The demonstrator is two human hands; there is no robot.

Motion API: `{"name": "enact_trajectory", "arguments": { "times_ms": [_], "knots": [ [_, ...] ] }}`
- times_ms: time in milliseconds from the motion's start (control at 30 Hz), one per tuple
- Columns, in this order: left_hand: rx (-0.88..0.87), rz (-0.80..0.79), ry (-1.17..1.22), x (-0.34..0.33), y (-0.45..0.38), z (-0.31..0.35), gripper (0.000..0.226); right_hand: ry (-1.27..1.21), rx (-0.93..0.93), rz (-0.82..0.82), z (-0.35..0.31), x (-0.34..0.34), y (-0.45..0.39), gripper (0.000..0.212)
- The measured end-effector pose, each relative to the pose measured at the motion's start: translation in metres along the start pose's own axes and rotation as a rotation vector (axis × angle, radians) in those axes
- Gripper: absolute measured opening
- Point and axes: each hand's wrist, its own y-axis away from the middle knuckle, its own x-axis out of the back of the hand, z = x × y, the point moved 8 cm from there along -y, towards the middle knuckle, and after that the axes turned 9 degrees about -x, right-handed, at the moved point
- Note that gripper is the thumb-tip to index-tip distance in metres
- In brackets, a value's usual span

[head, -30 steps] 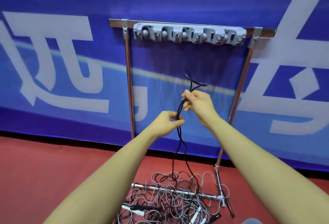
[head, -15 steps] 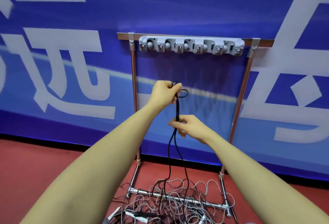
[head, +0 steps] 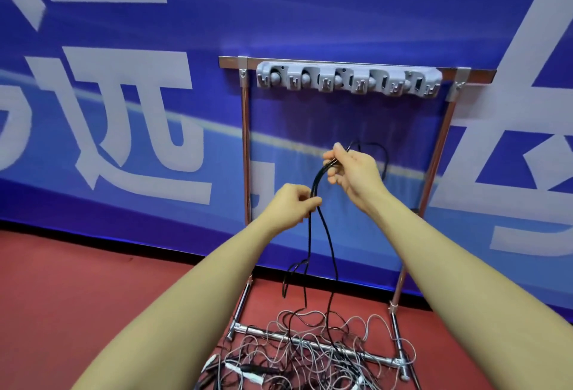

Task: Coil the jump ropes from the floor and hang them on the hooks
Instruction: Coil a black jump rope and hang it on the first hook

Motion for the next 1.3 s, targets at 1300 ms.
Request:
{"name": "enact_trajectory", "arguments": {
  "times_ms": [1300],
  "knots": [
    [-0.046, 0.226, 0.104, 0.033, -0.026, 0.039, 0.028, 0.523, -0.131, -0.245, 0.064, -0.017, 0.036, 0.015]
  ]
}}
